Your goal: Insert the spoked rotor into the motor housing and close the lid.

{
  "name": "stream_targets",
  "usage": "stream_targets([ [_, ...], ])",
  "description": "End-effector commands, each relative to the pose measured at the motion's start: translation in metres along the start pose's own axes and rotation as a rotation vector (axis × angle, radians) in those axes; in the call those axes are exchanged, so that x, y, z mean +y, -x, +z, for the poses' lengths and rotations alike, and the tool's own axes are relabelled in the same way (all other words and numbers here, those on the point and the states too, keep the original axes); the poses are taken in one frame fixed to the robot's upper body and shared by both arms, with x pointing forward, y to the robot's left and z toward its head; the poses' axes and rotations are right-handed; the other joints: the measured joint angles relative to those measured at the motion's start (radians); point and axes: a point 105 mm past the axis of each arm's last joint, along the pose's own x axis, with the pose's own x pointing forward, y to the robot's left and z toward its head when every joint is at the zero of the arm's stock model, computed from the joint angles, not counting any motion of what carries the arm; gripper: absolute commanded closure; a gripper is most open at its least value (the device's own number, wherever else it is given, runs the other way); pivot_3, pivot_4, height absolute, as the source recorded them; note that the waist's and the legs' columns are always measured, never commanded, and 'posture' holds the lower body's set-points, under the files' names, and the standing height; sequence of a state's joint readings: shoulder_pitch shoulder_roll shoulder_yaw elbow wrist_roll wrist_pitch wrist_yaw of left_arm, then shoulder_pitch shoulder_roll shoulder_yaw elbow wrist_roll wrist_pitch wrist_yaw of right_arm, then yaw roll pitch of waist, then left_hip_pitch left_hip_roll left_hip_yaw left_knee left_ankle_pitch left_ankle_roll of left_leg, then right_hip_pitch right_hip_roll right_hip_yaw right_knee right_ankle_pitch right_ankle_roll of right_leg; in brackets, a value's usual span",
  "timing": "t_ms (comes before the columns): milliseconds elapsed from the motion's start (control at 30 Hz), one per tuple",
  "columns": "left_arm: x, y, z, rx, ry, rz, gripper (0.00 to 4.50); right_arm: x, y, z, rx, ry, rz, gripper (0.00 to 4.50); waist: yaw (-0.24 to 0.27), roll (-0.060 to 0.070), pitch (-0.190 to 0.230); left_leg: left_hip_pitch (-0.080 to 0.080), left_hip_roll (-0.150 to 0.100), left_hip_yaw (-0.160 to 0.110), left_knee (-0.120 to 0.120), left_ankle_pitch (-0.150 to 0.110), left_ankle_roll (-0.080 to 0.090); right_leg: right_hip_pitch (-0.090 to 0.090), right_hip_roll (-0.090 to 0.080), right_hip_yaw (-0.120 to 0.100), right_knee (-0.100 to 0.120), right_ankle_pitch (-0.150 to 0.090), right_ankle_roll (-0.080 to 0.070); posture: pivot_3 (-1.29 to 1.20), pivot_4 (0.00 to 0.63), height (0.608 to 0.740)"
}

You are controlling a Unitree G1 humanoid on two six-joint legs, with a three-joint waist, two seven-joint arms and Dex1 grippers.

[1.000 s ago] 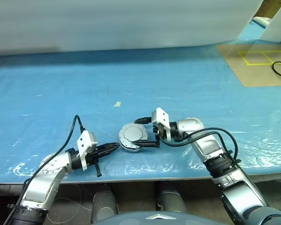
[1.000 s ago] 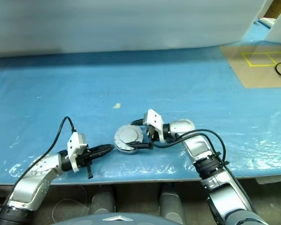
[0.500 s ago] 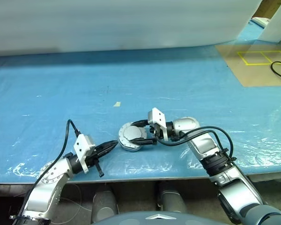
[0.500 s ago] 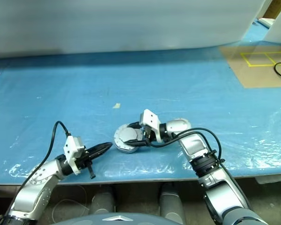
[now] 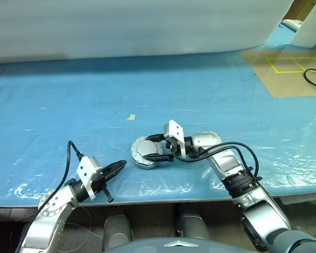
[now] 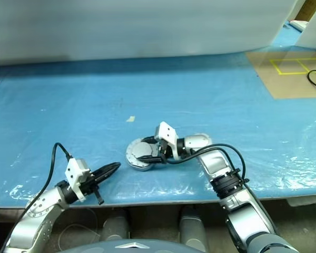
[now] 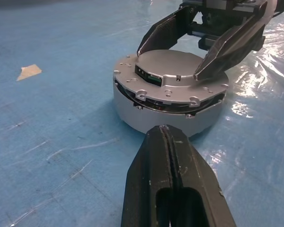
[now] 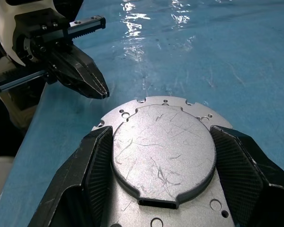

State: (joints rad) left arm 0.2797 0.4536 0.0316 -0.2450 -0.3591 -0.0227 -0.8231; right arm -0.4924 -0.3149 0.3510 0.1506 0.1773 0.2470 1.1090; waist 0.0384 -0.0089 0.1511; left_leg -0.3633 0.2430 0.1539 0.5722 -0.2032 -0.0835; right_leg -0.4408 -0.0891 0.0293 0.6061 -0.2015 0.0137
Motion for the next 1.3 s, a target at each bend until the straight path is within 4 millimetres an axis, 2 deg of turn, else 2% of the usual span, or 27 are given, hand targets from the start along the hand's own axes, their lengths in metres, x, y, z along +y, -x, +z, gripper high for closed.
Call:
stream_targets([
  [33,0.001,0.001,0.012,-0.041,-0.024,0.015,4.5,0.003,-0.005,0.013,-0.042,0.01,0.024,1.59,0.0,0.0,0.0,0.0,0.0,0.0,0.0,0.0,0.0,0.0,0.0,0.0,0.0,0.0,0.0,0.0,0.15,0.74],
  [233,0.001,0.002,0.009,-0.036,-0.017,0.025,4.5,0.005,-0.006,0.019,-0.059,-0.005,0.035,1.59,0.0,0.0,0.0,0.0,0.0,0.0,0.0,0.0,0.0,0.0,0.0,0.0,0.0,0.0,0.0,0.0,0.15,0.74],
  [567,0.003,-0.001,0.009,-0.059,-0.022,0.032,4.5,-0.002,-0.009,0.005,0.017,0.094,-0.026,1.59,0.0,0.0,0.0,0.0,0.0,0.0,0.0,0.0,0.0,0.0,0.0,0.0,0.0,0.0,0.0,0.0,0.15,0.74],
  [767,0.002,0.001,0.003,-0.053,-0.015,0.037,4.5,-0.004,-0.009,-0.005,0.064,0.133,-0.047,1.59,0.0,0.0,0.0,0.002,0.0,0.0,0.0,0.0,0.0,0.001,0.0,0.0,0.001,0.0,0.0,0.0,0.15,0.74],
  [1133,0.001,0.001,-0.002,-0.047,-0.013,0.031,4.5,0.004,-0.004,-0.024,0.174,0.035,0.001,1.59,0.002,0.0,-0.001,0.006,0.0,0.0,0.0,0.0,0.0,0.005,0.0,0.0,0.001,0.0,0.0,0.0,0.15,0.74],
  [1300,0.006,-0.005,0.006,-0.071,-0.028,0.026,4.5,0.006,-0.001,-0.025,0.186,-0.021,0.004,1.59,0.006,0.0,-0.001,0.006,0.0,0.0,0.0,0.0,0.0,0.005,0.0,0.0,0.0,0.0,0.0,0.0,0.15,0.74],
])
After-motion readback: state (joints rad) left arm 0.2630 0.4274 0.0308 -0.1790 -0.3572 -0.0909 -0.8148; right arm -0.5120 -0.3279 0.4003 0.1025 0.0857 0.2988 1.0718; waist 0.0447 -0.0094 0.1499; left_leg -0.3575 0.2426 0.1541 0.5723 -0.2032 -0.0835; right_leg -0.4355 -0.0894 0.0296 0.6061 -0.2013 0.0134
